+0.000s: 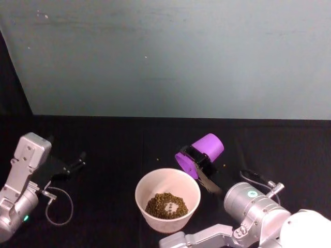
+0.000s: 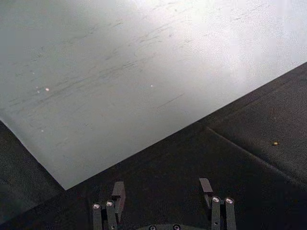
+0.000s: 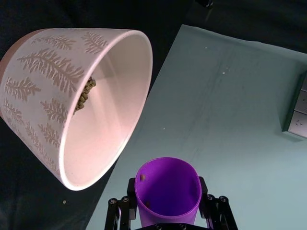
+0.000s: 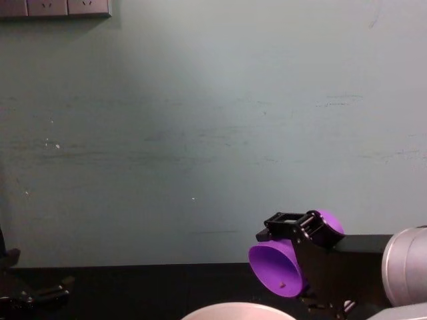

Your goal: Pick up the cup and pour the mung beans from the cup into the bowl.

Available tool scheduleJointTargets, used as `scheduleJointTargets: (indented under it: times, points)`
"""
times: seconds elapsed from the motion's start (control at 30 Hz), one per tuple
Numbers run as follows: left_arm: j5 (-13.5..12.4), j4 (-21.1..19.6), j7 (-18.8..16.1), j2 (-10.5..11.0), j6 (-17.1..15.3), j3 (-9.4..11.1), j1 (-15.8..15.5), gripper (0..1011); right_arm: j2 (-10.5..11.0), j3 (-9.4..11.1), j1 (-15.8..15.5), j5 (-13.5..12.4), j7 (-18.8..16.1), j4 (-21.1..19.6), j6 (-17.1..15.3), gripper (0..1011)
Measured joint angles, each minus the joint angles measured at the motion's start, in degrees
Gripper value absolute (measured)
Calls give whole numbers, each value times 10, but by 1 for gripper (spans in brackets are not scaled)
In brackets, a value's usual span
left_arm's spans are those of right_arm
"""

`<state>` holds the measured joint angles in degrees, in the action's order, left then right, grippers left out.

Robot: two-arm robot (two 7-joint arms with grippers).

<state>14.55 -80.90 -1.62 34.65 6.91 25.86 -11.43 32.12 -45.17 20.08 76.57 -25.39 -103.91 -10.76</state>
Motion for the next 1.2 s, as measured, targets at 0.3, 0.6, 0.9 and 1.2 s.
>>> scheduleJointTargets:
  times: [0.3,0.6,0.9,1.2]
  points:
    - [0,0,0,0,0,0,0,1003,2,-2,0,6,3,-1,0,718]
    - [0,0,0,0,0,0,0,1003,5,-9,2,23,-2,-3,-2,718]
    - [0,0,0,0,0,0,0,1003,7,-21,8,52,-10,-3,-5,718]
    - [0,0,0,0,0,0,0,1003,7,-31,15,73,-17,0,-6,718]
